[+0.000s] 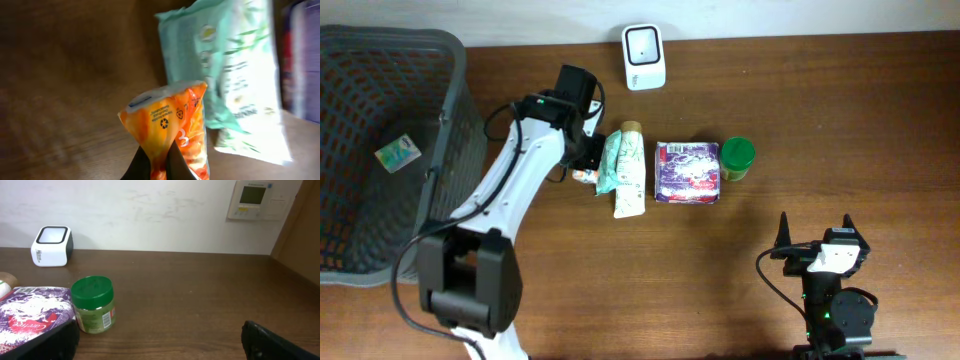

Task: Scan the item barcode
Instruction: 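Pass the orange box by the scanner and set it left of tube, then return the left gripper into the basket over the green tissue pack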

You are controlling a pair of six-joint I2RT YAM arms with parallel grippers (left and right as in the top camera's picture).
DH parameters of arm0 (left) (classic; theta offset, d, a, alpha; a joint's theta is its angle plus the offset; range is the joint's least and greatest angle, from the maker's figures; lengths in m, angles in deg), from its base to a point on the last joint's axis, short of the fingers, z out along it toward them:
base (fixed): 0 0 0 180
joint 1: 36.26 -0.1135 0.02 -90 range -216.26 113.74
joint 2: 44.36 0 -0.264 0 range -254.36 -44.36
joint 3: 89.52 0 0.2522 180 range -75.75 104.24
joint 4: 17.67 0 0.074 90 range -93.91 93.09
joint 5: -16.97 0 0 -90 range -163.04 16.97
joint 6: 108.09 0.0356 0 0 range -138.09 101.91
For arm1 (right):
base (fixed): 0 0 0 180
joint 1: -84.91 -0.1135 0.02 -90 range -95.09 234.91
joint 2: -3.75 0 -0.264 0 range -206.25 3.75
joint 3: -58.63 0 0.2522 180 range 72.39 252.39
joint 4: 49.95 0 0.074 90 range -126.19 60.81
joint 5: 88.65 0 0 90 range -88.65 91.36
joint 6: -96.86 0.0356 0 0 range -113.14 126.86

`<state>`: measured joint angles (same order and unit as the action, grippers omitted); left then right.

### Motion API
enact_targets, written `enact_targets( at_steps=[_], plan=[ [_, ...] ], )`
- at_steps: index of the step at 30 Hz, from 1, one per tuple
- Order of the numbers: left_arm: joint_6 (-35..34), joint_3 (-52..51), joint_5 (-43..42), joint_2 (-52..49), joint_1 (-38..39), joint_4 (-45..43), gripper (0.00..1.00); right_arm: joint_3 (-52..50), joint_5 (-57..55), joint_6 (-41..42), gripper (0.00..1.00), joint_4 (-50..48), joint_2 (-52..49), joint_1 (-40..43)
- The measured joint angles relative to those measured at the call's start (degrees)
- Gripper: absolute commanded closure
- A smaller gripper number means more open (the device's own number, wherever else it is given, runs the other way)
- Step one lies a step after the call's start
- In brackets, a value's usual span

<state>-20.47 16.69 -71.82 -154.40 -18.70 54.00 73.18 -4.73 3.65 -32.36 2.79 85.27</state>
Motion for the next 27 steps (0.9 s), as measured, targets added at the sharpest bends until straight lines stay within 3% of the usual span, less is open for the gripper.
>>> enact_targets(
  at_steps=[1, 3, 4, 5, 6, 9, 14, 21, 23, 24, 27],
  plan=[
    [0.0, 0.0, 1.8, -1.8, 0.0, -0.1, 0.94, 0.0, 0.0, 0.0, 0.02, 0.0, 0.0, 0.0],
    [0.0, 0.0, 2.6, -3.1, 0.0, -0.4, 0.82, 0.0, 0.0, 0.0, 0.02, 0.0, 0.0, 0.0],
    [-0.4, 0.0, 2.9, -3.9, 0.0, -0.5, 0.65, 0.0, 0.0, 0.0, 0.02, 0.0, 0.0, 0.0],
    [-1.2, 0.0, 3.1, -4.9, 0.0, -0.5, 0.34, 0.0, 0.0, 0.0, 0.02, 0.0, 0.0, 0.0],
    [-1.9, 0.0, 3.3, -5.7, 0.0, -0.5, 0.10, 0.0, 0.0, 0.0, 0.01, 0.0, 0.0, 0.0],
    [-3.0, 0.0, 3.5, -7.4, 0.0, -1.7, 0.07, 0.0, 0.0, 0.0, 0.02, 0.0, 0.0, 0.0],
    [-3.4, 5.4, 3.7, -7.7, 0.0, 2.8, 0.15, 0.0, 0.0, 0.0, 0.02, 0.0, 0.0, 0.0],
    [-3.5, 47.5, 3.8, -8.0, -2.6, 21.0, 0.10, 0.0, 0.0, 0.0, 0.02, 0.0, 0.0, 0.0],
    [-3.5, 55.3, 3.7, -7.8, -5.0, 24.2, 0.11, 0.0, 0.0, 0.0, 0.02, 0.0, 0.0, 0.0],
    [-3.5, 61.7, 3.8, -7.7, -8.5, 25.6, 0.10, 0.0, 0.0, 0.0, 0.02, 0.0, 0.0, 0.0],
    [-4.7, 67.6, 3.7, -7.4, -17.4, 27.2, 0.07, 0.0, 0.0, 0.0, 0.02, 0.0, 0.0, 0.0]
  ],
)
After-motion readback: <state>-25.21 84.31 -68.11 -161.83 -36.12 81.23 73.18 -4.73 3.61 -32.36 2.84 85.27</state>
